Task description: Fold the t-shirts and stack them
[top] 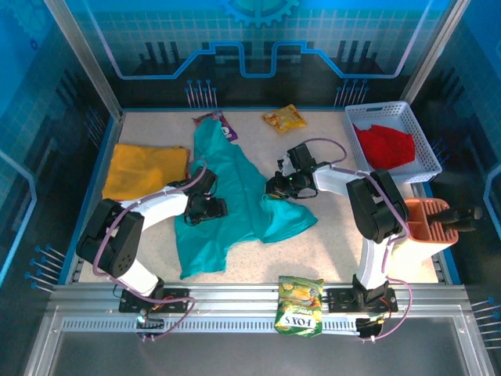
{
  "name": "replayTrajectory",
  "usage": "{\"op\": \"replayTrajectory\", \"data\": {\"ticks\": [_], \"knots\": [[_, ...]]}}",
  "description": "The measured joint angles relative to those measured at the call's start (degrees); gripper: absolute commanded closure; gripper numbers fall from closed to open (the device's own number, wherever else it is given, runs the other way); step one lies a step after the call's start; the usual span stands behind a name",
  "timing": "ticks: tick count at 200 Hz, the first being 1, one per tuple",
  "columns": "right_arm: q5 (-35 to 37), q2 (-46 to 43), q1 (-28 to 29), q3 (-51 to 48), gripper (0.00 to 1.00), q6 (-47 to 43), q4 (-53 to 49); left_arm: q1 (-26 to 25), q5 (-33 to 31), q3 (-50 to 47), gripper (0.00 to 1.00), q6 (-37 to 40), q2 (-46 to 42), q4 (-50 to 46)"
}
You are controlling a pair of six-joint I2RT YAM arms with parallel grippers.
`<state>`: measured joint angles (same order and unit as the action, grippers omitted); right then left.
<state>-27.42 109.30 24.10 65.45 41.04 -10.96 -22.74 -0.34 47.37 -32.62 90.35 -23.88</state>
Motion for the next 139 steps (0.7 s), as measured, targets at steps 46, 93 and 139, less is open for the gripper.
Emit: {"op": "replayTrajectory", "data": {"ticks": [46,93,139], "knots": [[18.8,-0.9,11.9,10.4,1.00,-9.5,-13.8,2.2,0.0,0.0,0.29,0.3,-0.7,-0.6],[38.7,-1.3,29.6,15.9,0.87,-15.9,-23.9,5.2,0.0,0.0,0.29,1.5,-3.1,-1.6],[46.4,-0.1,31.6,16.0,0.42,-18.6,-28.8,5.4,0.2,-0.6,0.29,1.7,-3.2,-1.6]]}}
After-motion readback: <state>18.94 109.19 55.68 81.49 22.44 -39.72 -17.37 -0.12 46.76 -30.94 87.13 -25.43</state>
